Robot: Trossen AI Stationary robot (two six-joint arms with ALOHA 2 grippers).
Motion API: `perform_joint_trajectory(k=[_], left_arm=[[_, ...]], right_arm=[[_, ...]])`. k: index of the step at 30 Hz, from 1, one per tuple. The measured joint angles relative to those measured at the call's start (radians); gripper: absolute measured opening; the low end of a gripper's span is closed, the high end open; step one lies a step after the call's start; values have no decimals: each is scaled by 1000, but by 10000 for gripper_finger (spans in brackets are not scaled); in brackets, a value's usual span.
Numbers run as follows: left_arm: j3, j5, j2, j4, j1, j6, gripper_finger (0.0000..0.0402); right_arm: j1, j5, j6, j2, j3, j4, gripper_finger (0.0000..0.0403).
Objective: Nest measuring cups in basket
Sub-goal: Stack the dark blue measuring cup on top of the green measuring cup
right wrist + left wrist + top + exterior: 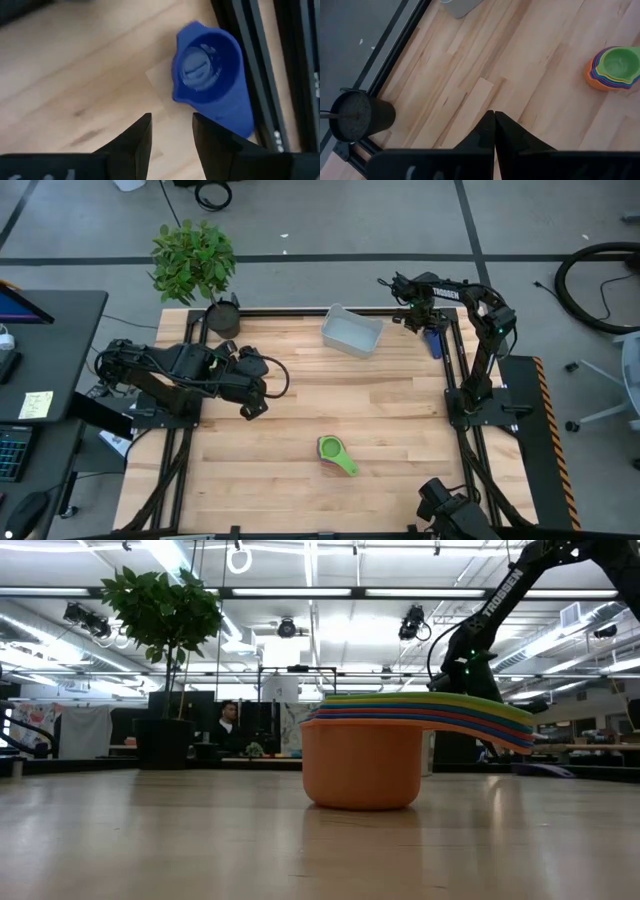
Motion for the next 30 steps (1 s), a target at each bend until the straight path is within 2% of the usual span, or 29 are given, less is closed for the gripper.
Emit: perform_joint_trajectory(k=[13, 24, 30], left_arm=[[0, 42, 0, -1, 0, -38, 5], [0, 45, 0, -1, -23, -87, 5], [0, 45, 0, -1, -23, -98, 5]], right_arm=[[-10, 100, 165, 0, 0, 68, 146], [11, 180, 167, 0, -34, 100, 146], [21, 229, 174, 0, -51, 125, 129]])
